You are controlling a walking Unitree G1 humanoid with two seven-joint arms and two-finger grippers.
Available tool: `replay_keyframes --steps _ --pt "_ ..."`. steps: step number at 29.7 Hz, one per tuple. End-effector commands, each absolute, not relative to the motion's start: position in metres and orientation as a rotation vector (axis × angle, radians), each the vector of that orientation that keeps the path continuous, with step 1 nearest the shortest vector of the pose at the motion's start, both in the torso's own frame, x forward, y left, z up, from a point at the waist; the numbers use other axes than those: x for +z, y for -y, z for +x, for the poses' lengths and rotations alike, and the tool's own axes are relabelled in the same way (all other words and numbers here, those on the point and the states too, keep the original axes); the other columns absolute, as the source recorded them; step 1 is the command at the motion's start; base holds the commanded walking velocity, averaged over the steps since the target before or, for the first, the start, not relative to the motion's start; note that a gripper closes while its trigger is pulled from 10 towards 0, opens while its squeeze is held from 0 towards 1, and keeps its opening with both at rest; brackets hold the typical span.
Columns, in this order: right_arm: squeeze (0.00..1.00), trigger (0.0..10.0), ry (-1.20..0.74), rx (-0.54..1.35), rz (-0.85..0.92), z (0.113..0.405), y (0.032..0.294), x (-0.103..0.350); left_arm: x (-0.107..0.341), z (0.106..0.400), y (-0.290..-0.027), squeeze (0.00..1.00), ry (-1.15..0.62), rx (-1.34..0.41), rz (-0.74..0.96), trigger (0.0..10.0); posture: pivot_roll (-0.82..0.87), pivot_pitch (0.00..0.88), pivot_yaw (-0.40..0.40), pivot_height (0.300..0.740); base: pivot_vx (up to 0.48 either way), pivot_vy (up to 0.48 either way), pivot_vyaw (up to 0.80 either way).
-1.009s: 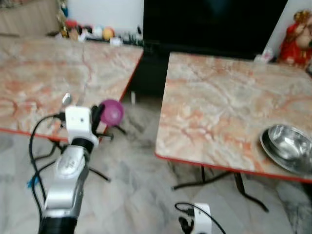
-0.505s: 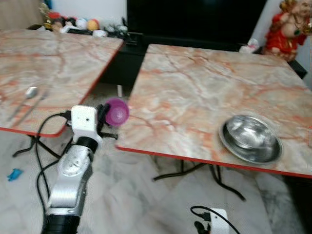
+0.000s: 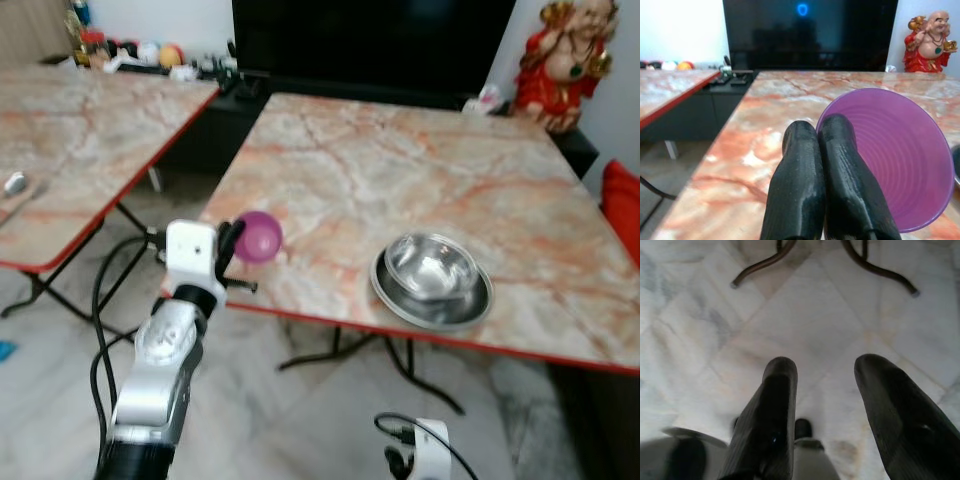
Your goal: Setting the table
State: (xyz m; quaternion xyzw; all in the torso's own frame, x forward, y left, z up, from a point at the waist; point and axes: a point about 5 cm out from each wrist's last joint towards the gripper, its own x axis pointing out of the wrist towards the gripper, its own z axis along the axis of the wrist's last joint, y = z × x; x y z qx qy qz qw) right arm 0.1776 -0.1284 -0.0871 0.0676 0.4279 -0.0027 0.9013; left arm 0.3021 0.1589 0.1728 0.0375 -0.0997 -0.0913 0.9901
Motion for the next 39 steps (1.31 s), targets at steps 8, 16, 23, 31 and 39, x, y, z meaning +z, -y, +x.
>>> replay_keyframes --steps 8,16,23,31,39 --pt "0.00 10.0 -0.896 0.026 0.130 0.179 0.109 -0.086 0.175 0.302 -0.163 0.00 0.201 -0.196 0.074 10.0 0.16 0.000 -0.073 0.740 0.000 -0.045 0.00" --pt "0.00 10.0 -0.888 0.010 0.129 0.180 0.120 -0.086 0.175 0.301 -0.161 0.00 0.195 -0.215 0.061 10.0 0.16 0.000 -0.074 0.740 0.000 0.000 0.00" --pt "0.00 10.0 -0.881 -0.019 0.126 0.175 0.159 -0.088 0.175 0.301 -0.160 0.00 0.193 -0.219 0.058 10.0 0.16 0.000 -0.074 0.740 0.000 0.000 -0.60" --pt "0.00 10.0 -0.897 -0.036 0.121 0.162 0.178 -0.091 0.175 0.302 -0.162 0.00 0.193 -0.215 0.056 10.0 0.16 0.000 -0.075 0.740 0.000 0.000 -0.55" --pt "0.00 10.0 -0.918 0.021 0.130 0.163 0.125 -0.093 0.176 0.303 -0.164 0.00 0.196 -0.196 0.059 10.0 0.16 0.000 -0.075 0.740 0.000 0.000 0.00"
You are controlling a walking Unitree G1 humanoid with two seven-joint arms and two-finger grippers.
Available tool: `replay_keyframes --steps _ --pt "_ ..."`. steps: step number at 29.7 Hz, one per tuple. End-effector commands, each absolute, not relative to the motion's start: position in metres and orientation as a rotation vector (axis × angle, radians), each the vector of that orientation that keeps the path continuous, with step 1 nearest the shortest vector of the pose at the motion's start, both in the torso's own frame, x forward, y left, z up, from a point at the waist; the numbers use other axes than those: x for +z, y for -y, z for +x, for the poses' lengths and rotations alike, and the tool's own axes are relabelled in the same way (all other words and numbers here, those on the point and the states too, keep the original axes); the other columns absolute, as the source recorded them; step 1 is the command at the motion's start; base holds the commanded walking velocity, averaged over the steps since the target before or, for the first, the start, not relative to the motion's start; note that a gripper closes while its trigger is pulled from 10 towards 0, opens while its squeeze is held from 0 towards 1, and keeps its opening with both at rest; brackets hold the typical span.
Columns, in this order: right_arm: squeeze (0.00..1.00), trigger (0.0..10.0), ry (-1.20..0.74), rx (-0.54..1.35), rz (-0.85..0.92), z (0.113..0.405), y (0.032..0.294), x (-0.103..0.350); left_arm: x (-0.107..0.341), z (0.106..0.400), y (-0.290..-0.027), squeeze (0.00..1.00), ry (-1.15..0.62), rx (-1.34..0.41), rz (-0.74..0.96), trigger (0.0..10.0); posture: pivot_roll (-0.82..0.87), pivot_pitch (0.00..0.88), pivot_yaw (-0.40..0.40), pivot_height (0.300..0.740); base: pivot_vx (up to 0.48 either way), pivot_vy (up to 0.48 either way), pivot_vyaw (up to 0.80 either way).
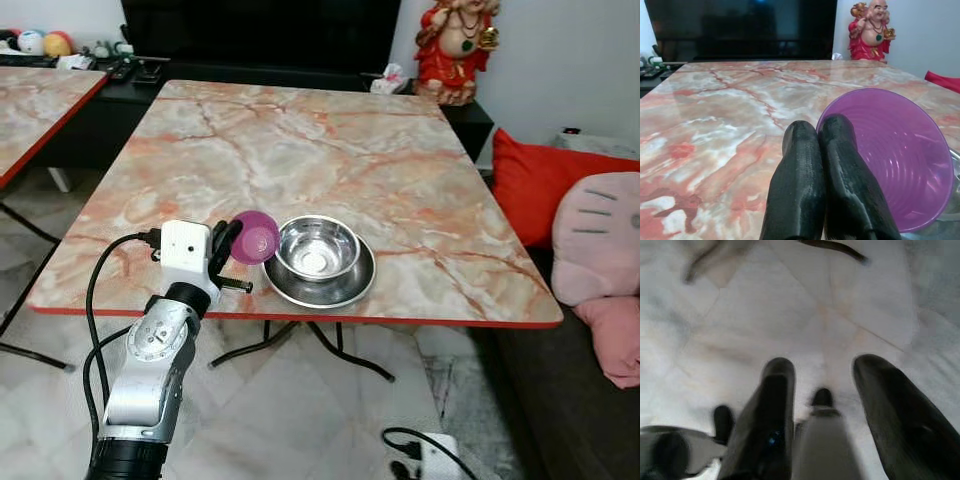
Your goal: Setting the table
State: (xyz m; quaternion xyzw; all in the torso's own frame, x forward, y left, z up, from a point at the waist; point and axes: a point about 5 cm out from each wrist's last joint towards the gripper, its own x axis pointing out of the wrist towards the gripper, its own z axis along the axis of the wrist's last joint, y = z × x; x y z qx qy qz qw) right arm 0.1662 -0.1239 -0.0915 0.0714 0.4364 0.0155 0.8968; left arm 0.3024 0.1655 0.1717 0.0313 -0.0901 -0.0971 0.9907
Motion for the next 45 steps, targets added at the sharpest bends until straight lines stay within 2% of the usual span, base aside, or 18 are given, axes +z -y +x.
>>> replay_keyframes --steps 1,6,11,17,21,22,26,33,42,45 --pt "0.00 10.0 -0.919 0.023 0.131 0.164 0.123 -0.093 0.176 0.303 -0.163 0.00 0.196 -0.193 0.057 10.0 0.16 0.000 -0.075 0.740 0.000 0.000 0.00" --pt "0.00 10.0 -0.917 0.026 0.128 0.165 0.119 -0.092 0.176 0.303 -0.164 0.00 0.190 -0.183 0.058 10.0 0.16 0.000 -0.075 0.740 0.000 0.000 0.00" --pt "0.00 10.0 -0.908 0.000 0.118 0.167 0.143 -0.092 0.177 0.304 -0.166 0.00 0.193 -0.174 0.058 10.0 0.16 0.000 -0.075 0.740 0.211 0.000 0.00" --pt "0.00 10.0 -0.905 -0.012 0.116 0.168 0.155 -0.091 0.178 0.305 -0.166 0.00 0.192 -0.172 0.063 10.0 0.16 0.000 -0.076 0.740 0.300 0.000 0.00" --pt "0.00 10.0 -0.906 -0.009 0.117 0.169 0.153 -0.091 0.178 0.305 -0.166 0.00 0.188 -0.177 0.067 10.0 0.17 0.000 -0.072 0.740 0.306 0.000 0.00" --pt "0.00 10.0 -0.906 0.001 0.120 0.171 0.144 -0.090 0.179 0.306 -0.166 0.00 0.189 -0.183 0.070 10.0 0.17 0.000 -0.060 0.740 0.304 0.000 0.00" --pt "0.00 10.0 -0.904 0.008 0.129 0.176 0.132 -0.088 0.182 0.309 -0.169 0.00 0.192 -0.190 0.079 10.0 0.18 0.000 -0.044 0.740 0.310 0.000 0.00" --pt "0.00 10.0 -0.904 0.014 0.140 0.180 0.122 -0.087 0.189 0.313 -0.170 0.00 0.208 -0.197 0.093 10.0 0.19 0.000 -0.035 0.740 0.304 0.000 0.00" --pt "0.00 10.0 -0.915 0.011 0.130 0.174 0.128 -0.089 0.194 0.314 -0.166 0.00 0.207 -0.216 0.036 10.0 0.19 0.000 -0.051 0.740 0.064 0.000 0.00" --pt "0.00 10.0 -0.921 0.004 0.112 0.168 0.148 -0.092 0.200 0.314 -0.163 0.00 0.195 -0.270 -0.072 10.0 0.19 0.000 -0.058 0.740 0.000 0.000 0.00"
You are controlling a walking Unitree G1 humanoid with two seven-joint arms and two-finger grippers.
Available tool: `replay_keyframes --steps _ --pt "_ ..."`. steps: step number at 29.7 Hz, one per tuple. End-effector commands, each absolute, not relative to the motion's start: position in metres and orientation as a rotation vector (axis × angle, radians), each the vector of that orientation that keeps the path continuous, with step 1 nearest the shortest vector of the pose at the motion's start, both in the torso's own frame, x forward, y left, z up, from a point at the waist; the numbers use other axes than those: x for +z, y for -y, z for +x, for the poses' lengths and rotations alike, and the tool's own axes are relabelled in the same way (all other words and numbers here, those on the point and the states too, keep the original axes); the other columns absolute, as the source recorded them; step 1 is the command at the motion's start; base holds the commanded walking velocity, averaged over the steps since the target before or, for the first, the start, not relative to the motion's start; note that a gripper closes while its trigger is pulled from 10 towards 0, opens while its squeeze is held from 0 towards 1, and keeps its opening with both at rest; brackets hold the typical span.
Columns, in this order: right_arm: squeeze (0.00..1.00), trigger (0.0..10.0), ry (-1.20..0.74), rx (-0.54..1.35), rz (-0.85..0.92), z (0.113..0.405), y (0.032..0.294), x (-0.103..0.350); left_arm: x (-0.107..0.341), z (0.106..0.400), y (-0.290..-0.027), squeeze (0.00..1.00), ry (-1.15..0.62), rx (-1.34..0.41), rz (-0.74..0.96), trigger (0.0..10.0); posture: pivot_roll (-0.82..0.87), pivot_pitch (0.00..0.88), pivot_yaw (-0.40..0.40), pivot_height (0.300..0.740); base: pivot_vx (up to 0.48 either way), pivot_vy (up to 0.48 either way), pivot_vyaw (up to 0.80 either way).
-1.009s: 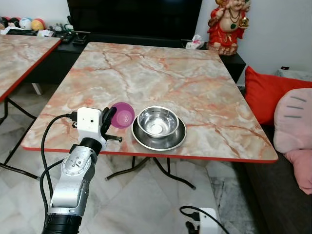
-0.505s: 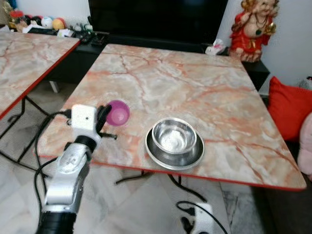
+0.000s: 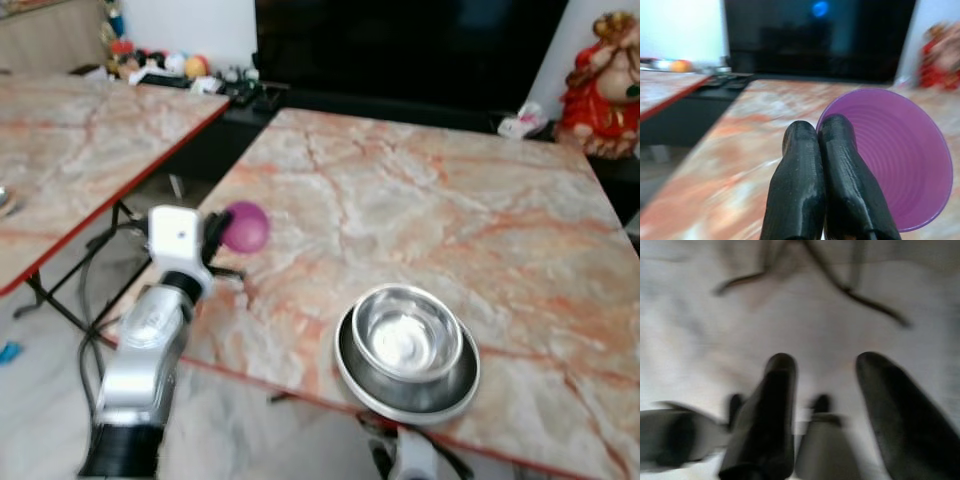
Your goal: Setting the table
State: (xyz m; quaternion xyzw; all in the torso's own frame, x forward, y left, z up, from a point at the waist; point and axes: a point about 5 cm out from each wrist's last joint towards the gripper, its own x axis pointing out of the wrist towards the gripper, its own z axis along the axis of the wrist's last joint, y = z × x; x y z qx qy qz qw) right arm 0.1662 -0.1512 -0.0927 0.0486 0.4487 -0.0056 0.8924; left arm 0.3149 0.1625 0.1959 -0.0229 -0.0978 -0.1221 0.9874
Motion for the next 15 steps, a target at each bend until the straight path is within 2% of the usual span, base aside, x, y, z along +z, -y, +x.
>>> replay_keyframes --steps 1,7,8,11,15 --pt "0.00 10.0 -0.921 0.002 0.112 0.168 0.150 -0.092 0.201 0.314 -0.161 0.00 0.189 -0.295 -0.080 10.0 0.19 0.000 -0.058 0.740 0.000 0.000 0.00" --pt "0.00 10.0 -0.918 -0.008 0.112 0.167 0.155 -0.092 0.202 0.310 -0.143 0.00 0.154 -0.475 -0.060 10.0 0.18 0.000 -0.063 0.740 0.000 0.000 0.00" --pt "0.00 10.0 -0.919 -0.005 0.113 0.167 0.147 -0.092 0.201 0.308 -0.137 0.00 0.138 -0.512 -0.059 10.0 0.18 0.000 -0.063 0.740 0.000 0.000 0.00" --pt "0.00 10.0 -0.923 0.001 0.124 0.167 0.132 -0.092 0.192 0.307 -0.134 0.00 0.098 -0.518 -0.036 10.0 0.18 0.000 -0.063 0.740 0.000 0.000 0.00" --pt "0.00 10.0 -0.922 -0.023 0.140 0.166 0.129 -0.092 0.184 0.307 -0.136 0.00 0.064 -0.503 -0.016 10.0 0.17 0.000 -0.051 0.740 0.000 0.000 0.00"
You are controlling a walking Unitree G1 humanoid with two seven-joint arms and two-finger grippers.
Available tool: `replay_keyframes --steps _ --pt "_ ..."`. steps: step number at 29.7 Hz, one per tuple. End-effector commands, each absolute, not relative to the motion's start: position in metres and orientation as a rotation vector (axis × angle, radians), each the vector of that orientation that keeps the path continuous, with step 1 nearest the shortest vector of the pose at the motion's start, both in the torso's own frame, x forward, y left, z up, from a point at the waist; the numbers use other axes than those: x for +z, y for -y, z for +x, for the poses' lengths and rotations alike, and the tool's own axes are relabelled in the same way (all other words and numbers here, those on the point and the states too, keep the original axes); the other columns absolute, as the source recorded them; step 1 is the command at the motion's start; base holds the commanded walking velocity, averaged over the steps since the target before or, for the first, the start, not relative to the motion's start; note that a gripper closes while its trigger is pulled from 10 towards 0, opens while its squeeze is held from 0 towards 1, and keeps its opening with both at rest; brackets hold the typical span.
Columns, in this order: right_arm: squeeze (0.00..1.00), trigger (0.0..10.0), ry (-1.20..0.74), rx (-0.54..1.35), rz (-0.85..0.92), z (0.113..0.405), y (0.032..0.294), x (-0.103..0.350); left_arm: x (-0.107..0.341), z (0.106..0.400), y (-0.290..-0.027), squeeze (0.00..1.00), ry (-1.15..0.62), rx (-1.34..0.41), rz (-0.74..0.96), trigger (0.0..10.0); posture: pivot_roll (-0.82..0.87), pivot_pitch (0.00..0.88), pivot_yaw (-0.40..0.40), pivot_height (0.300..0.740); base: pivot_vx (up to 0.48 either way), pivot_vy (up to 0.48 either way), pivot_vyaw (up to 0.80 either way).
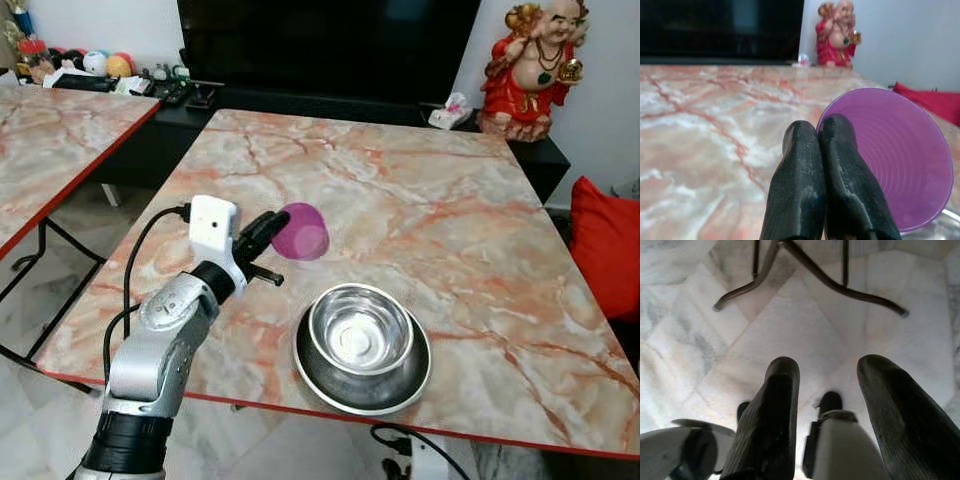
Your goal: Setting the table
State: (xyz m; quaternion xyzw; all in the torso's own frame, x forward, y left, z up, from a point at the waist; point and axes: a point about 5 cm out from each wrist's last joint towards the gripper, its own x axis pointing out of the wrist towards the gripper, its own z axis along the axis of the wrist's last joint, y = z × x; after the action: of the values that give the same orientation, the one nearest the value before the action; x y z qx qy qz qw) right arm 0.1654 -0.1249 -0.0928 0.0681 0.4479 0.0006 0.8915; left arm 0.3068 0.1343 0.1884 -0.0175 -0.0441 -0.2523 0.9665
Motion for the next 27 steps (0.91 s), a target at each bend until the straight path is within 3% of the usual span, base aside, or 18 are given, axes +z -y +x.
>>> replay_keyframes --steps 1,4,7,8,9,11,15,22,27 --pt "0.00 10.0 -0.921 -0.028 0.140 0.166 0.130 -0.092 0.183 0.307 -0.137 0.00 0.056 -0.497 -0.016 10.0 0.17 0.000 -0.051 0.740 0.000 0.000 0.00" --pt "0.00 10.0 -0.915 -0.056 0.141 0.165 0.136 -0.093 0.181 0.310 -0.140 0.00 0.042 -0.498 0.014 10.0 0.16 0.000 -0.033 0.740 0.000 0.000 0.00" --pt "0.00 10.0 -0.918 -0.098 0.123 0.161 0.157 -0.094 0.181 0.312 -0.145 0.00 0.037 -0.486 0.019 10.0 0.15 0.000 -0.028 0.740 0.000 0.000 0.00" --pt "0.00 10.0 -0.917 -0.126 0.116 0.159 0.175 -0.094 0.181 0.314 -0.147 0.00 0.035 -0.476 0.023 10.0 0.14 0.000 -0.026 0.740 0.000 0.000 0.00" --pt "0.00 10.0 -0.917 -0.126 0.116 0.159 0.175 -0.094 0.181 0.314 -0.147 0.00 0.035 -0.476 0.023 10.0 0.14 0.000 -0.026 0.740 0.000 0.000 0.00" --pt "0.00 10.0 -0.918 -0.177 0.083 0.154 0.202 -0.092 0.181 0.315 -0.146 0.00 0.035 -0.479 0.021 10.0 0.13 0.000 -0.024 0.740 0.000 0.000 0.00" --pt "0.00 10.0 -0.927 -0.213 0.075 0.147 0.215 -0.092 0.179 0.316 -0.143 0.00 0.027 -0.496 0.022 10.0 0.12 0.000 -0.023 0.740 0.000 0.000 0.00" --pt "0.00 10.0 -0.937 -0.252 0.092 0.136 0.220 -0.095 0.182 0.324 -0.143 0.00 0.011 -0.473 0.022 10.0 0.12 0.000 -0.027 0.740 0.000 0.000 0.00" --pt "0.00 10.0 -0.943 -0.234 0.106 0.133 0.208 -0.098 0.196 0.340 -0.153 0.00 -0.039 -0.311 -0.013 10.0 0.13 0.000 -0.037 0.740 0.000 0.000 0.00"
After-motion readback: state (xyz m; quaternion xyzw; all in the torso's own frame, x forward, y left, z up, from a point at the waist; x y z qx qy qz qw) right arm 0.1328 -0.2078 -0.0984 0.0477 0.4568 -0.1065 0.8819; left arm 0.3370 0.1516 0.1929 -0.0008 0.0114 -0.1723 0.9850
